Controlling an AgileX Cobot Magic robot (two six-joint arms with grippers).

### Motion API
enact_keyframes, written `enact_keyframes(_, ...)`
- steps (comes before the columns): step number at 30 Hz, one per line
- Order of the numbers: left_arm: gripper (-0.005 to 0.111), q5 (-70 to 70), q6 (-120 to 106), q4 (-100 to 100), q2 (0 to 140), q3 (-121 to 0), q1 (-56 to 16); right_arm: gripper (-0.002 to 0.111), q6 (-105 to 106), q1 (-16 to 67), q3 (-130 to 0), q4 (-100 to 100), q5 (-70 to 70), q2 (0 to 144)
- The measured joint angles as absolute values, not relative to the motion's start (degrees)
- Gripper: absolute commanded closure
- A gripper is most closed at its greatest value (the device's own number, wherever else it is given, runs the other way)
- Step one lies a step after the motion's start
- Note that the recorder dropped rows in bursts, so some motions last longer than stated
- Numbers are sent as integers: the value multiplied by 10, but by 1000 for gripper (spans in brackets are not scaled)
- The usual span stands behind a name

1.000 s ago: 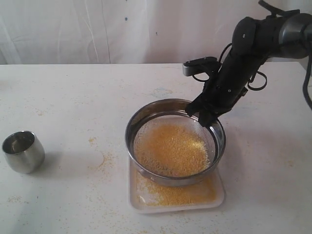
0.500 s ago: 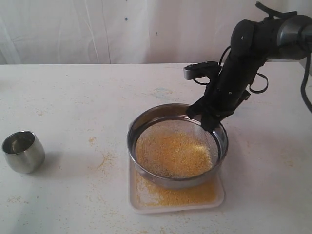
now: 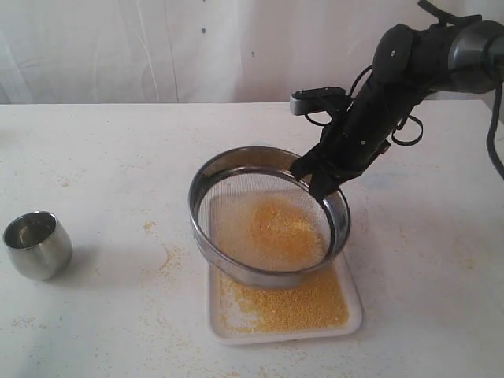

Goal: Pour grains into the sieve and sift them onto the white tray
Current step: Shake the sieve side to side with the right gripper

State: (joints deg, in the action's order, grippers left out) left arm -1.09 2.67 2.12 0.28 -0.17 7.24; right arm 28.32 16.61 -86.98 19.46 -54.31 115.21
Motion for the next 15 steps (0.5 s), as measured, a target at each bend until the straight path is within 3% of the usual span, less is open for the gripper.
enact_keyframes(15,107,-11,27,21,3,-2,72,108,275,182,-874,153,-559,1154)
